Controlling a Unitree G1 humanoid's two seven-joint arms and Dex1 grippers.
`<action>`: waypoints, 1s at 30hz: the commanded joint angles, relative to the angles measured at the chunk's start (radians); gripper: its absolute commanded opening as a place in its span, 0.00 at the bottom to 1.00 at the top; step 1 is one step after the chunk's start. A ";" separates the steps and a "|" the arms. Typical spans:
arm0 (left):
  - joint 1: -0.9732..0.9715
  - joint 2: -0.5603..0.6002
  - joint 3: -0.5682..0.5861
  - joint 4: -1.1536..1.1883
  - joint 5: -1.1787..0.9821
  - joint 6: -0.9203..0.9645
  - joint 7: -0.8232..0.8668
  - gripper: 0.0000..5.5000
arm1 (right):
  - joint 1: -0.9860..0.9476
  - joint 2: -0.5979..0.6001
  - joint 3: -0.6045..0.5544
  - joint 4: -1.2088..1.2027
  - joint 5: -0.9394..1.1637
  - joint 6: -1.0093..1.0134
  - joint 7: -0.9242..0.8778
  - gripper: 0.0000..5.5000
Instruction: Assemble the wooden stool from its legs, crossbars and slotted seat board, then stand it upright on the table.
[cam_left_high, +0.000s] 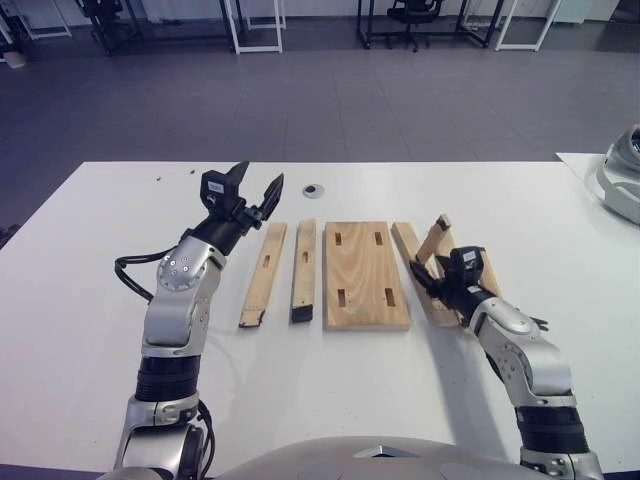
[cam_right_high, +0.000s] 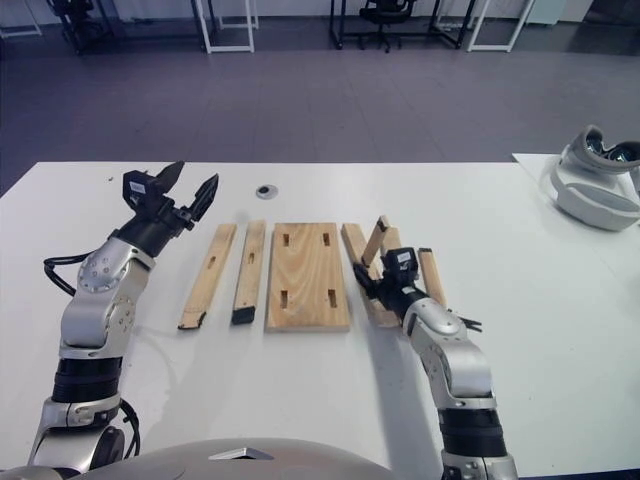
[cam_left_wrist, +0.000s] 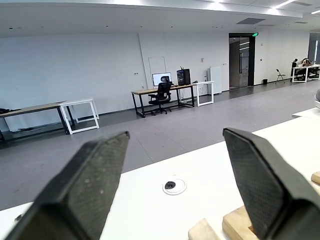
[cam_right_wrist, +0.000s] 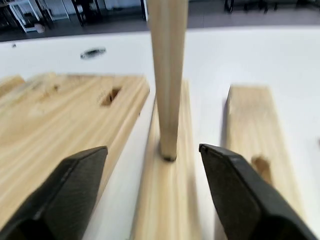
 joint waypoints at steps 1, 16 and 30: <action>0.002 0.010 -0.015 -0.019 0.015 0.023 0.004 0.63 | 0.005 -0.008 0.012 0.001 -0.018 0.089 -0.031 0.67; -0.045 -0.067 0.039 -0.015 -0.094 0.171 0.086 0.63 | -0.089 -0.092 0.068 0.008 -0.144 0.086 -0.023 0.38; -0.255 -0.315 0.229 -0.002 -0.996 0.608 0.349 0.87 | -0.278 -0.159 0.204 -0.166 -0.190 -0.513 0.306 0.38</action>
